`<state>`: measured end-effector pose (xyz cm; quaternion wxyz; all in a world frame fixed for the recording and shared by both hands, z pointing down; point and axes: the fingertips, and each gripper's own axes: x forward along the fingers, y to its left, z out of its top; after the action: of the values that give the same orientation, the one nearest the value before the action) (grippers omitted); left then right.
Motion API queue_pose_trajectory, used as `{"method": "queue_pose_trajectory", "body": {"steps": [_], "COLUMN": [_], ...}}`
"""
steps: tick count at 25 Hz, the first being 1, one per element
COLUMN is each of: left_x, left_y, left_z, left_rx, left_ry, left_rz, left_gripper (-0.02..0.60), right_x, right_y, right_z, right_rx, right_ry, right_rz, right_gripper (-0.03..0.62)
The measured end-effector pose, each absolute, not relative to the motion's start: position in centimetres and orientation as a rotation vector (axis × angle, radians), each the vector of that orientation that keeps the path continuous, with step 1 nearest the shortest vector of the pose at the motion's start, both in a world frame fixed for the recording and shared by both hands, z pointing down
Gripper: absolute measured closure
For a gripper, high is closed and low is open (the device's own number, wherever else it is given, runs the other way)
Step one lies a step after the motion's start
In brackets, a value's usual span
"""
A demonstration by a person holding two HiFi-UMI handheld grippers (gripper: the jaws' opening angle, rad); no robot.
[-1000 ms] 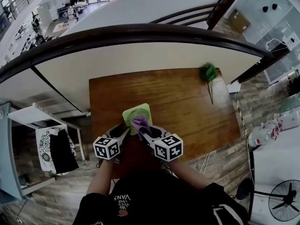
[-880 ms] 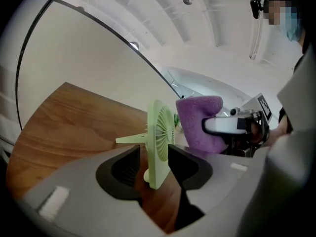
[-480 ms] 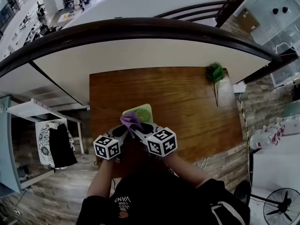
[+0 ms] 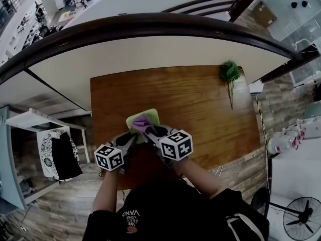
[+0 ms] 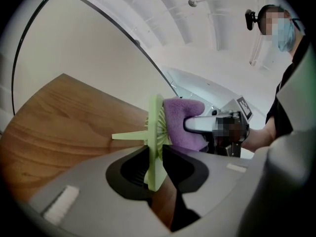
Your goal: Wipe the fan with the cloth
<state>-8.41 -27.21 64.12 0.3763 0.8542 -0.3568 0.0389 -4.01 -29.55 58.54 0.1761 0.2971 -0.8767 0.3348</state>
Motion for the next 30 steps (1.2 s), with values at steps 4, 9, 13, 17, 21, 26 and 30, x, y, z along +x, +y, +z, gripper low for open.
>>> {"method": "queue_pose_trajectory", "body": {"steps": [4,9,13,17,21,26,30], "left_x": [-8.5,-8.5,-8.5,-8.4,-8.4,-8.4,-8.3], "left_y": [-27.2,-27.2,-27.1,-27.0,-26.9,-26.3,-25.8], "left_z": [64.1,64.0,64.1,64.0,64.0,64.3,64.5], "left_rx": [2.191,2.202,2.213,2.233,2.264,2.259,2.256], "left_ry": [-0.899,-0.884,-0.879,-0.882,-0.905,-0.911,-0.91], "left_rz": [0.109,0.124,0.139,0.157,0.188,0.189,0.183], "left_gripper": [0.489,0.491,0.491,0.489,0.488,0.479,0.479], "right_x": [-2.0,1.2,3.7,5.8,5.5,2.2,-1.4], "right_y": [-30.4,-31.7,-32.6,-32.9,-32.0,-29.7,-27.7], "right_z": [58.5,58.4,58.4,58.3,57.3,56.7,57.3], "right_rx": [0.907,1.024,1.135,1.223,1.213,1.08,0.921], "right_ry": [-2.476,-2.458,-2.426,-2.39,-2.431,-2.507,-2.546], "right_rz": [0.971,1.0,1.01,1.009,0.997,0.968,0.946], "right_gripper": [0.493,0.493,0.493,0.493,0.493,0.493,0.494]}}
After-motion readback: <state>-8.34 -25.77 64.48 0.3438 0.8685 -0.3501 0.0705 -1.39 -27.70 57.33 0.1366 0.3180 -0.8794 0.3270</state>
